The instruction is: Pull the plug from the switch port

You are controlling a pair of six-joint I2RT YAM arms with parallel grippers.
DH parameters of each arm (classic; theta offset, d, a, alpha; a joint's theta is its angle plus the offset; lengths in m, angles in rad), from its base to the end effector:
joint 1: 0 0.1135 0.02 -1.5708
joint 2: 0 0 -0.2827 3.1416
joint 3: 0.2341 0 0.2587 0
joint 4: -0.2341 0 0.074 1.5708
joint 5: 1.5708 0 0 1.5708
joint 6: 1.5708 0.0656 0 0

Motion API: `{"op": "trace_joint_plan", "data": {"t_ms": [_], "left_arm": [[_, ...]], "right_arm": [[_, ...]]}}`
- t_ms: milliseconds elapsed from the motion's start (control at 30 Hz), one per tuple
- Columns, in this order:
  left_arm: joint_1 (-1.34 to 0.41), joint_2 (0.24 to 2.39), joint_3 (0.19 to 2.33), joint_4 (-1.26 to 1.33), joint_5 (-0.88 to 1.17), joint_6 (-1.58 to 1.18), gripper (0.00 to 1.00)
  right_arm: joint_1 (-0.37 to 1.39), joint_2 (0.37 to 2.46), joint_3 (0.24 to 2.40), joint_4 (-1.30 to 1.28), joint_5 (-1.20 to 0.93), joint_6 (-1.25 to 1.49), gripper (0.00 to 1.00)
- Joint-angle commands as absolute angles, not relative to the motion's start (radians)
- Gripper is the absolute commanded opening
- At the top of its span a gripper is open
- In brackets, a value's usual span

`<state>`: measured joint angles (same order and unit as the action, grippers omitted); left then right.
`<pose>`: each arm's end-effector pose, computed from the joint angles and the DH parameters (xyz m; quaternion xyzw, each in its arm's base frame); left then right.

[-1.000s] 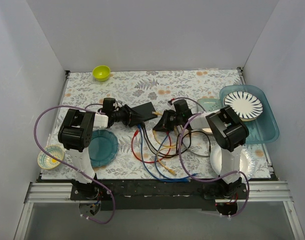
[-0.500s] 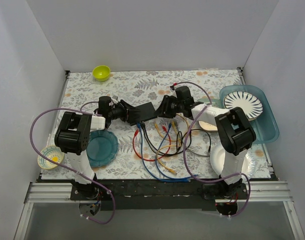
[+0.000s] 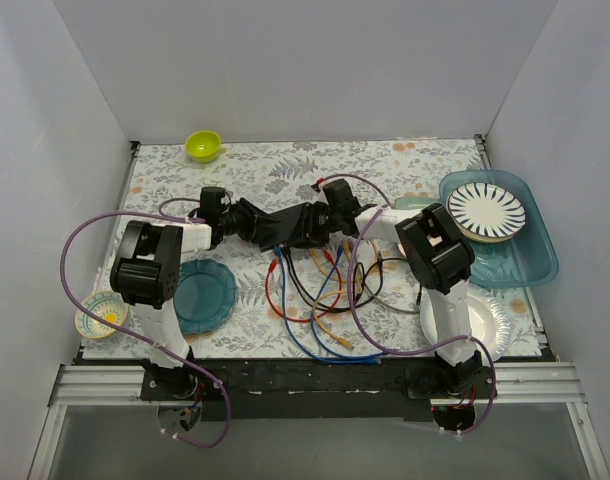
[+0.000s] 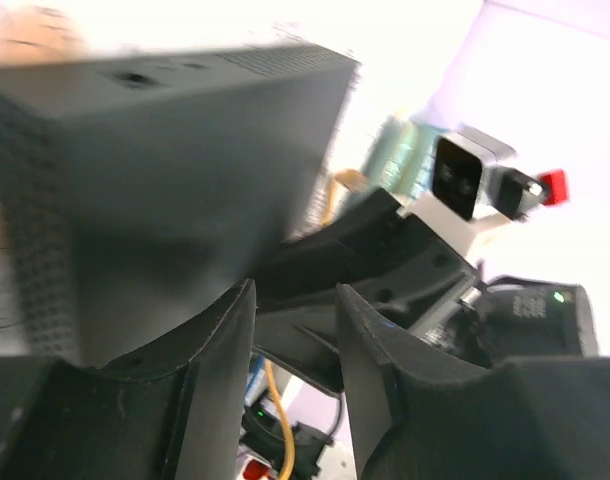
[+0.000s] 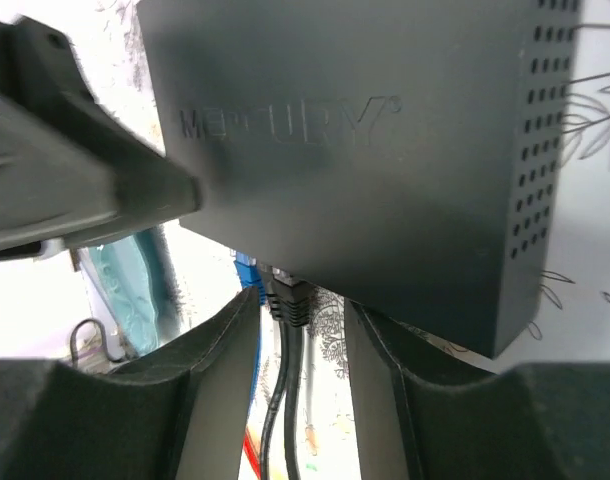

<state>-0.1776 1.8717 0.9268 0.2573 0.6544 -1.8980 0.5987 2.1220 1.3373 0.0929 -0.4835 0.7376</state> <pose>0.3839 -0.1095 0.1347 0.5593 -0.6625 0.4962 0.0446 0.3878 0.3015 0.1347 -0.0406 0.8836 0.4260 0.1901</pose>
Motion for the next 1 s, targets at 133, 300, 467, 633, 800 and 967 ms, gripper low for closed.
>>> {"op": "trace_joint_plan", "data": {"t_ms": [133,300,467,633,800,967], "left_arm": [[-0.169,1.871,0.934,0.057,0.546,-1.824,0.37],[-0.172,1.887,0.977,-0.069,0.486,-1.775,0.36],[-0.172,1.896,0.976,-0.086,0.486,-1.766,0.36],[-0.17,1.898,0.973,-0.081,0.495,-1.763,0.36],[-0.172,1.898,0.968,-0.074,0.505,-1.763,0.35],[-0.17,1.891,0.96,-0.069,0.509,-1.758,0.35]], "right_arm": [[0.603,2.151,1.368,0.097,-0.496,0.759,0.47],[0.603,2.19,1.385,0.104,-0.494,0.79,0.45],[0.604,2.213,1.402,0.115,-0.505,0.81,0.42],[0.604,2.218,1.399,0.138,-0.508,0.827,0.41],[0.604,2.224,1.379,0.208,-0.509,0.911,0.4],[0.603,2.224,1.333,0.334,-0.497,1.027,0.37]]}}
